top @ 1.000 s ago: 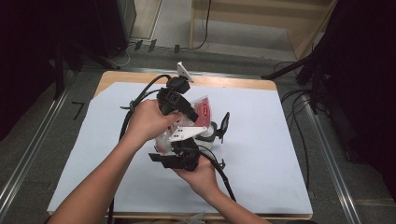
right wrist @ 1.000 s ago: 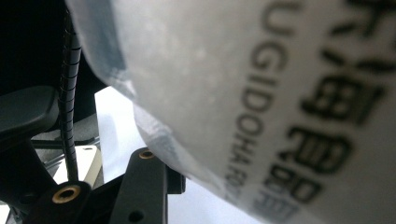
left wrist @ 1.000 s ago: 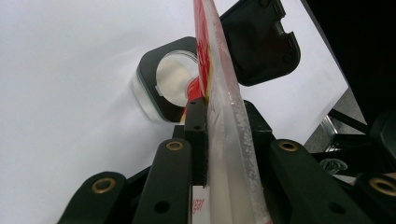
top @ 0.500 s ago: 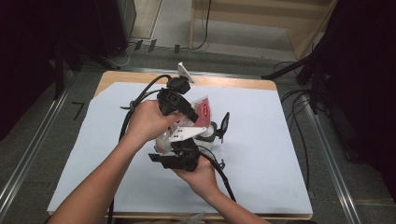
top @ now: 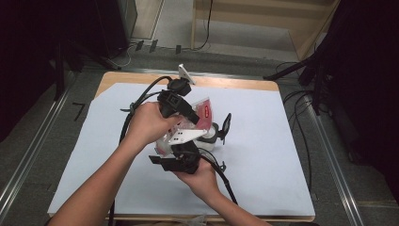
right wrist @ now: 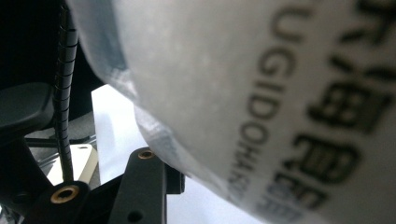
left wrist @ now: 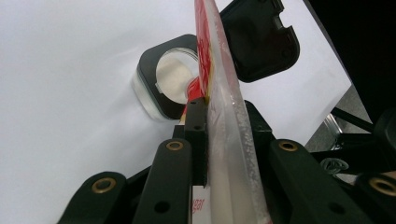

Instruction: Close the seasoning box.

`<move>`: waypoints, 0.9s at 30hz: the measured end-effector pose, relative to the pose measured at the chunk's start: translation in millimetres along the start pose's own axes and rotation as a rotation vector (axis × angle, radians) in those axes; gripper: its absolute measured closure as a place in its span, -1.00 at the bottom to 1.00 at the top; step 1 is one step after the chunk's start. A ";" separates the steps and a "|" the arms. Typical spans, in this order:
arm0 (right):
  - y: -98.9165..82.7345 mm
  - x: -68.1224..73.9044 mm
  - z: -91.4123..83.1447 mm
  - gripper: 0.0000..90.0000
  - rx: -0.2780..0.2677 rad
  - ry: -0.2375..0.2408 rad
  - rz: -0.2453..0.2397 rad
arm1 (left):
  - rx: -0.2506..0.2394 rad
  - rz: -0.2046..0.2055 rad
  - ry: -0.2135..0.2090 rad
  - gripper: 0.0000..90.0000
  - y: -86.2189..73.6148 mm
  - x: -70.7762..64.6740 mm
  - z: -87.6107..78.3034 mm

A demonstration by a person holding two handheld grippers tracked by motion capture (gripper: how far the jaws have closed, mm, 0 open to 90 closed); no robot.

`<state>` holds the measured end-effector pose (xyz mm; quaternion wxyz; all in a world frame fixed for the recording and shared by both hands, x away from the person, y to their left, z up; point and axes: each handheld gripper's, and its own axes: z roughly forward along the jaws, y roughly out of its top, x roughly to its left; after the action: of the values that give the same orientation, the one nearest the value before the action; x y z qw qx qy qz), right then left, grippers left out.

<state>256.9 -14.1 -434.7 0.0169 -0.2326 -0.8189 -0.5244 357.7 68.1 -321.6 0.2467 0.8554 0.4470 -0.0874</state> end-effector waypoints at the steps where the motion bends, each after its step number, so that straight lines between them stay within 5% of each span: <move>1: -0.2 0.5 0.3 0.42 0.000 -0.001 -0.002 | 0.001 0.000 0.001 0.73 -0.3 0.1 -0.2; 27: 1.6 -2.2 0.5 0.42 0.009 -0.001 0.001 | -0.003 0.004 0.006 0.73 2.0 0.1 -0.3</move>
<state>259.6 -14.0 -434.2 0.0175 -0.2333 -0.8211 -0.5207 359.3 67.3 -320.7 0.2469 0.8561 0.4462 -0.0839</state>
